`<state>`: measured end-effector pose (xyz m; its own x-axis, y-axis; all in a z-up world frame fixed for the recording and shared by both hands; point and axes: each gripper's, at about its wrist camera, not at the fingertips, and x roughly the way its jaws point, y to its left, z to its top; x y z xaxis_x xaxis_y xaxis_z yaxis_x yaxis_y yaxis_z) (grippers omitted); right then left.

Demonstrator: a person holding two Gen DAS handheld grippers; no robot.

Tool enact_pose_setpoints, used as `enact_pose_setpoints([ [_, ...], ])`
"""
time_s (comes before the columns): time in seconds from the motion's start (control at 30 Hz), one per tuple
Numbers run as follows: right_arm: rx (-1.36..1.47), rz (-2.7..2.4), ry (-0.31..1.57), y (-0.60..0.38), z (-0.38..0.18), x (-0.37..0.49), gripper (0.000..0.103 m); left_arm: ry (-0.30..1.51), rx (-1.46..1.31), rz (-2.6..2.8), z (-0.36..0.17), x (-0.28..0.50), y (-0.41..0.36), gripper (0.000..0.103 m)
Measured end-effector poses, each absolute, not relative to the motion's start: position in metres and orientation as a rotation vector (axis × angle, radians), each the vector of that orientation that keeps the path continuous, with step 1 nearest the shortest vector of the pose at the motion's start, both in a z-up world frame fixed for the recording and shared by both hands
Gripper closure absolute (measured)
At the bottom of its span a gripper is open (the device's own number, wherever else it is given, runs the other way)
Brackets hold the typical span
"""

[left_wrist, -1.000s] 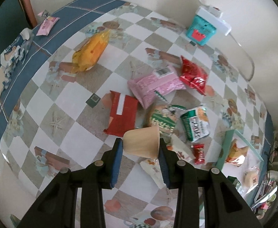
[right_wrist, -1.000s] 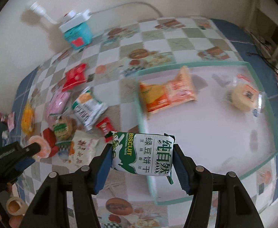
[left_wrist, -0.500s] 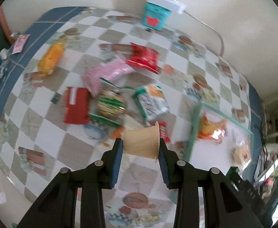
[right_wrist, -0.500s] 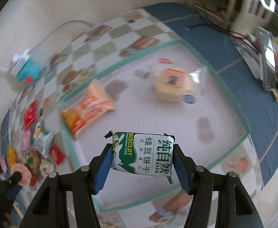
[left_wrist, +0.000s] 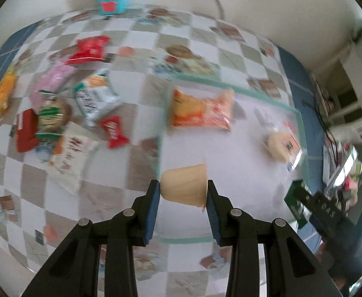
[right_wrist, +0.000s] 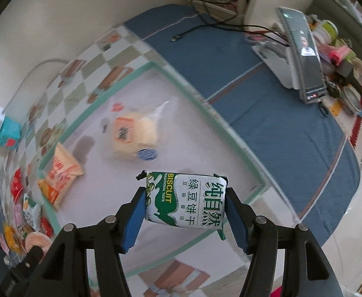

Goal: Organize snacks
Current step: 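Carry both snacks over the white tray and open both tools to drop them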

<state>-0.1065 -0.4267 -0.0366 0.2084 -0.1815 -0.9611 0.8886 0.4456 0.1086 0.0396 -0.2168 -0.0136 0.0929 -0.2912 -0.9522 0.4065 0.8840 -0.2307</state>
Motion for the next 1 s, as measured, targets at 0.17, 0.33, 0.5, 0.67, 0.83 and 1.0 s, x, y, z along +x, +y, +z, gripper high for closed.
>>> enact_pose_setpoints([
  [0.17,0.806,-0.879,1.108,-0.436,-0.038,-0.115,0.037,1.409,0.162,-0.553,-0.024,0.023,-0.242,0.065],
  [0.33,0.802,-0.873,1.113,-0.436,-0.038,-0.117,0.037,1.438,0.187,-0.559,-0.037,0.018,-0.251,0.065],
  [0.5,0.796,-0.856,1.117,-0.434,-0.040,-0.113,0.037,1.448,0.182,-0.562,-0.042,0.020,-0.251,0.060],
  [0.67,0.791,-0.847,1.120,-0.432,-0.040,-0.110,0.036,1.443,0.175,-0.567,-0.040,0.020,-0.249,0.032],
  [0.83,0.788,-0.842,1.126,-0.432,-0.041,-0.108,0.035,1.447,0.183,-0.540,-0.042,0.021,-0.247,0.030],
  [1.0,0.788,-0.852,1.134,-0.434,-0.044,-0.109,0.021,1.426,0.187,-0.483,-0.043,0.028,-0.240,0.017],
])
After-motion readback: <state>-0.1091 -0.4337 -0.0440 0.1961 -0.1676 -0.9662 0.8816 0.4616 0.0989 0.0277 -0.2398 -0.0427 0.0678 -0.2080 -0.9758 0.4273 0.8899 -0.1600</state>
